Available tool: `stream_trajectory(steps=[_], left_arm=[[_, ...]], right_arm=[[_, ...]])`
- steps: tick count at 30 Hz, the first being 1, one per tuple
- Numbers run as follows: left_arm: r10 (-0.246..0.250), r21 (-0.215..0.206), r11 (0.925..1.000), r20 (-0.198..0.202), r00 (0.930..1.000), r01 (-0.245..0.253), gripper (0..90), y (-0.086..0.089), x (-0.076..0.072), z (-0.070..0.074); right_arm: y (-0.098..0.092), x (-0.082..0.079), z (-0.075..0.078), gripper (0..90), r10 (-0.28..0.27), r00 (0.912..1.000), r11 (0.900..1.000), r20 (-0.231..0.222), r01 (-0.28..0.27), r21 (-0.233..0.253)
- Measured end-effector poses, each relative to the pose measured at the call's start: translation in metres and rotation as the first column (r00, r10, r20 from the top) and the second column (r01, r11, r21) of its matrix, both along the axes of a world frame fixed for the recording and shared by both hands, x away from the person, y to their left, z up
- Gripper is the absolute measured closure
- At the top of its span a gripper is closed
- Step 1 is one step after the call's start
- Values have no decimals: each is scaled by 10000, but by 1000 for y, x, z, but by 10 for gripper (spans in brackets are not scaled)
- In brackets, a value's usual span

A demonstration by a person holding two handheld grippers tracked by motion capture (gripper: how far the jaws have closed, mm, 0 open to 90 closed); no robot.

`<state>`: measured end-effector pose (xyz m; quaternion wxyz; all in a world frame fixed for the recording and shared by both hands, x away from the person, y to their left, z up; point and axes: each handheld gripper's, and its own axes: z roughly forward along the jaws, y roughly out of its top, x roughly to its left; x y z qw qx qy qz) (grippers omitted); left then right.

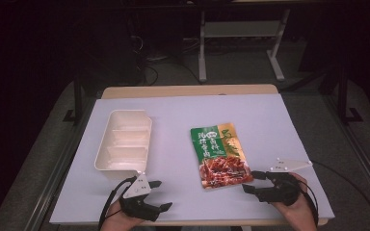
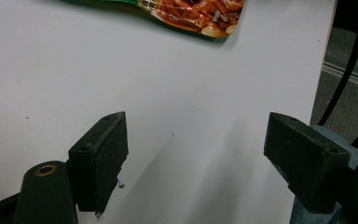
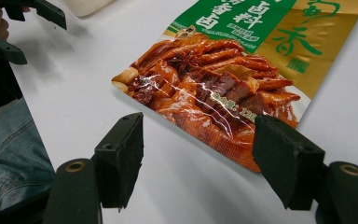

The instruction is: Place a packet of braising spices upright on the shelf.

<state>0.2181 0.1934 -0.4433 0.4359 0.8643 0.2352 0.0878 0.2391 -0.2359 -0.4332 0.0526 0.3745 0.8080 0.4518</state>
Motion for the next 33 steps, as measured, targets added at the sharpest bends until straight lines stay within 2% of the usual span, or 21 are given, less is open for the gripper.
stream_trajectory(steps=[9, 14, 21, 24, 33], left_arm=[[-18, 78, 10000, 67, 10000, 18, 228, -2, -2, 0], [28, -49, 10000, 66, 10000, -28, 257, -3, -1, 2], [100, -322, 9994, 224, 9997, -92, 362, -6, 3, 10], [21, -481, 9988, 171, 9999, -12, 465, -13, 7, 15], [-258, -252, 9993, 241, 9994, 264, 597, -32, 20, 17]], right_arm=[[0, -2, 1, 330, 0, 10000, 10000, 73, 0, 32], [0, -1, 2, 329, 9, 9999, 10000, 127, -10, 58], [0, 0, 2, 329, 23, 10000, 9999, 84, -24, 117], [-1, 0, 3, 330, -73, 9998, 10000, 196, 72, 30], [-2, -1, 3, 329, -17, 9999, 10000, 148, 15, 97]])
